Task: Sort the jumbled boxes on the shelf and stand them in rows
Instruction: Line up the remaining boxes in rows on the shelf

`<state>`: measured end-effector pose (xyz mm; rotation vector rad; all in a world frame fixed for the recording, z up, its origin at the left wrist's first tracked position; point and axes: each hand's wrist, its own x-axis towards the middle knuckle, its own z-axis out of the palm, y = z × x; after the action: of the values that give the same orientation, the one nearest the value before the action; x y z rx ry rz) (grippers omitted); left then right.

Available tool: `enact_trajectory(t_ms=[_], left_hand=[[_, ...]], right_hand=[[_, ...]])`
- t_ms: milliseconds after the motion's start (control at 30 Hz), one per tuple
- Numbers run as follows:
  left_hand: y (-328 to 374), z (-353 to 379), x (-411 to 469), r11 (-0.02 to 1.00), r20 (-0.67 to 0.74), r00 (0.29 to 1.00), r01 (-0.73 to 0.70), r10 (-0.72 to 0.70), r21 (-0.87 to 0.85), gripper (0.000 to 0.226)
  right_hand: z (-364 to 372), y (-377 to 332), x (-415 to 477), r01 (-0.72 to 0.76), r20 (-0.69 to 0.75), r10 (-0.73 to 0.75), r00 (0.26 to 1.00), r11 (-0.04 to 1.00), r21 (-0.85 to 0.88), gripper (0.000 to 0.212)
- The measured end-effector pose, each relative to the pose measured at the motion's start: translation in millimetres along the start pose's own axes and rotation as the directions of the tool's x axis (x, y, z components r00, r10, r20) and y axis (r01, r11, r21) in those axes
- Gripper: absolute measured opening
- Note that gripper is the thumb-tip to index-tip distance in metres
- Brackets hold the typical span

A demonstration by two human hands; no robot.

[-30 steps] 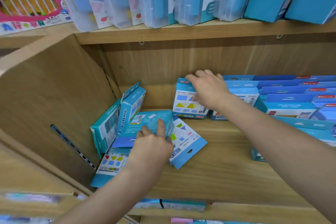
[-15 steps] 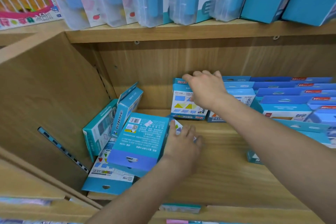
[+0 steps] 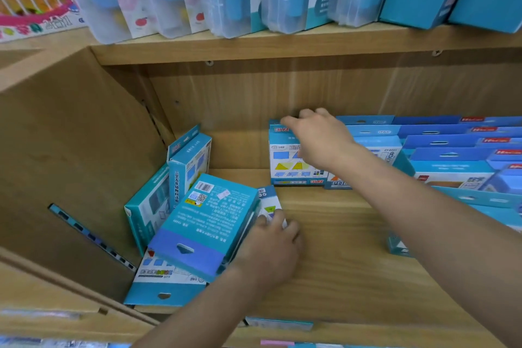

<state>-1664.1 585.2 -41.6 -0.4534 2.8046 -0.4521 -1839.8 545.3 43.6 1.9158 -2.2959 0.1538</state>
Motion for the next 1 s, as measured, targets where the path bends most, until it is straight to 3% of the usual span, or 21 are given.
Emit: enact_trajectory(t_ms=[100,167,400,567,700,833,900,933,1000], left_hand=[[0,5,-6,0.997,-0.047,0.997,-0.064,0.067,0.051,0.048],[1,10,-11,0.994,-0.04,0.995,-0.082,0.086,0.078,0.043],[-2,10,-23,0.998,-0.048,0.999,-0.02,0.018,-0.052,0.045],[-11,20,-35,0.968,-0.354,0.928,-0.184,0.114,-0.173,0.026],[-23,13,-62,0.944,-0.492,0.865,-0.075,-0.099,-0.322,0.032],[-43,13,-98,0.838,-0.332,0.827,0.271,-0.454,-0.473,0.057],[-50,21,-113,0.776,-0.247,0.796,0.384,-0.552,-0.5,0.07],[-51,26,-118,0.745,-0.219,0.781,0.411,-0.585,-0.525,0.074],[-50,32,-124,0.7,-0.169,0.76,0.456,-0.628,-0.549,0.081]], right_hand=[[12,-3,-2,0.038,0.025,-0.038,0.999,0.999,0.019,0.074],[16,-2,-4,0.05,0.015,-0.051,0.999,0.998,0.042,0.078],[9,6,-7,0.114,0.064,-0.117,0.991,0.992,0.054,0.074],[10,6,-6,0.081,0.035,-0.084,0.996,0.994,0.071,0.071],[11,6,-8,0.052,0.025,-0.053,0.998,0.997,0.058,0.073],[1,-3,-25,0.014,-0.086,-0.011,0.996,0.999,0.035,0.076],[-4,-10,-42,-0.003,-0.124,0.037,0.992,0.966,0.26,0.068],[-3,-14,-53,-0.02,-0.081,0.064,0.995,0.891,0.453,0.063],[3,-26,-75,-0.086,0.077,0.04,0.996,0.612,0.786,0.061]])
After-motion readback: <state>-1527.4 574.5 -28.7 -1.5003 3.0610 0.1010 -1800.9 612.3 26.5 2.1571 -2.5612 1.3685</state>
